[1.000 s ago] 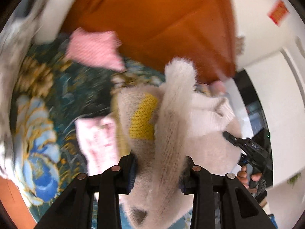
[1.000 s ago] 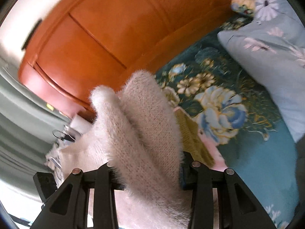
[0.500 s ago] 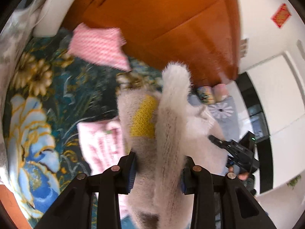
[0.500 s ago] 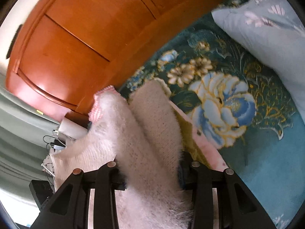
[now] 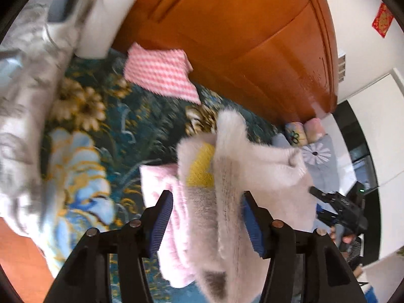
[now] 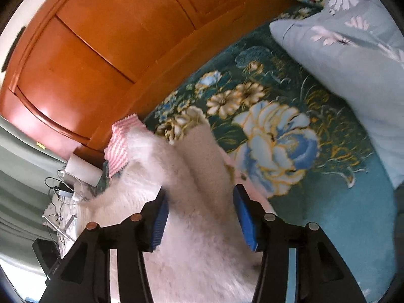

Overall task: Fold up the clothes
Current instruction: 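Carry the folded sweater with both grippers onto the pink and olive clothes stack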

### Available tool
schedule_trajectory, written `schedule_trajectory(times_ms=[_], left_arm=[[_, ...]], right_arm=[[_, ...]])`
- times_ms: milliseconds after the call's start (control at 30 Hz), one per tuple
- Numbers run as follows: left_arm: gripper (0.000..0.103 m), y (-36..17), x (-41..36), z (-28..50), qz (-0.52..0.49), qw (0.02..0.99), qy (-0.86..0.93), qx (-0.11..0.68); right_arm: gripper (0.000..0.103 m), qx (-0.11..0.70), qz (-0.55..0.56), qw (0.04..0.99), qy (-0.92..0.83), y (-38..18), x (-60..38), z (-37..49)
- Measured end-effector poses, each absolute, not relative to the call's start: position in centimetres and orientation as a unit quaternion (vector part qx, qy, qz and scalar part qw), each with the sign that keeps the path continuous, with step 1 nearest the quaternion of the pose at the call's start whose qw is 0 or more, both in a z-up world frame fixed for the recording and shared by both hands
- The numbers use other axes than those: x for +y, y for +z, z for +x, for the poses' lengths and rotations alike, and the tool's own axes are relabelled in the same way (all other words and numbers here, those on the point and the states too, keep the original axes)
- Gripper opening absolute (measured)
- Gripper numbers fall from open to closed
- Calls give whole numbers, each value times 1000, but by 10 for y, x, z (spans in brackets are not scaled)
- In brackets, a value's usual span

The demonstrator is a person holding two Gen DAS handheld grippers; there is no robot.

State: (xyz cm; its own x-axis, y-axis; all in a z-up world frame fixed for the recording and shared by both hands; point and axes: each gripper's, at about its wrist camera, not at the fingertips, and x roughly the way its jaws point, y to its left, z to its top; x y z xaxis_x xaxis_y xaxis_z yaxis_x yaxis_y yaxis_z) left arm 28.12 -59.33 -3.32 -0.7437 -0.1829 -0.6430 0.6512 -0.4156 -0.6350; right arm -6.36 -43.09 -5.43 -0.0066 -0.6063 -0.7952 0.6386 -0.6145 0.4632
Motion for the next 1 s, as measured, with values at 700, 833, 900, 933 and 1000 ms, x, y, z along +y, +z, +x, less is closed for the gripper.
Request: schedule_trajectory(times_ms=[700,833,900,933,1000], left_arm=[[60,-35,-548,203,331,225,-859,318],[60,-18,-539,211,338,223,-857,318],[60,-8,-528,226,321,220,-865,316],[60,-7,-521,233,317,220,-868,313],[61,-8,-509,245,308,222,-873,307]], right_arm=[[52,158,451,461,-747,-93,-464,1],[52,178,453,435,-757,-79,-465,13],[52,145,439,430,-775,-62,-448,31],[52,128,432,427,-784,-53,-439,40],[52,100,426,420,-795,-44,-424,61]])
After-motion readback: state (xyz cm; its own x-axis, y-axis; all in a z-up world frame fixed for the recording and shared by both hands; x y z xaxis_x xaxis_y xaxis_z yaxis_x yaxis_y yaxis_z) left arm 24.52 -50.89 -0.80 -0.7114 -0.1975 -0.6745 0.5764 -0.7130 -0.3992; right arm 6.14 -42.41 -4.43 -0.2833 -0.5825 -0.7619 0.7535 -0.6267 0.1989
